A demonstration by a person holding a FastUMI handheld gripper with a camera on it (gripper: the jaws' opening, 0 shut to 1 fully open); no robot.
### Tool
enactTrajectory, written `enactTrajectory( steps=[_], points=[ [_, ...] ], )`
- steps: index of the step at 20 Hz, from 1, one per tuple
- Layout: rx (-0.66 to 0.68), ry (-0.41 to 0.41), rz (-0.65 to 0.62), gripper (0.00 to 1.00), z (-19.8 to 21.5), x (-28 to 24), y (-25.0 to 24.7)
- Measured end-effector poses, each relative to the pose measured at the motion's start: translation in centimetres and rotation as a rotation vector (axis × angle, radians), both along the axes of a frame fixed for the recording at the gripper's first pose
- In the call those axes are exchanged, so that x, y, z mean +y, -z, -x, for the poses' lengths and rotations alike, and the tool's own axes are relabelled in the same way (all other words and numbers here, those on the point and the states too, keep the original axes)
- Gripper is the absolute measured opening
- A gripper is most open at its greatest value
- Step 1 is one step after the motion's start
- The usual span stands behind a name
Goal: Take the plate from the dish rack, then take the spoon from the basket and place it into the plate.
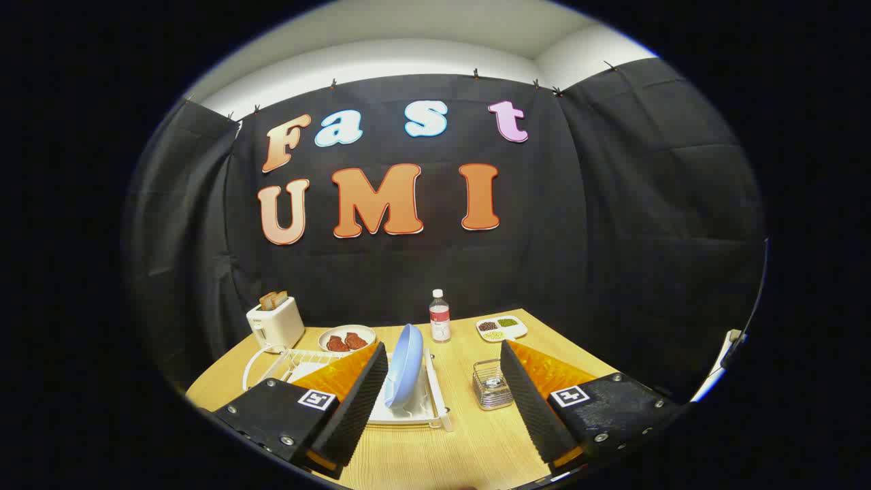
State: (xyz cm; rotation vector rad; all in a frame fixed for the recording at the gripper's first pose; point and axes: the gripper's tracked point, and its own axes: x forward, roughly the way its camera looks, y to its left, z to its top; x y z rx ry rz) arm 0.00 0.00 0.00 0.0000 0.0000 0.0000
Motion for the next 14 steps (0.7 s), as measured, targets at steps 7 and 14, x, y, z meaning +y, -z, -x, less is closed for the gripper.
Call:
enactTrajectory(
  steps=[7,14],
  points=[
    [-0.009,0.001,0.016,0.99,0.62,-0.02,-0.75],
    [-0.002,-0.005,0.02,0.99,-0.11,-0.3,-0.78]
  ],
)
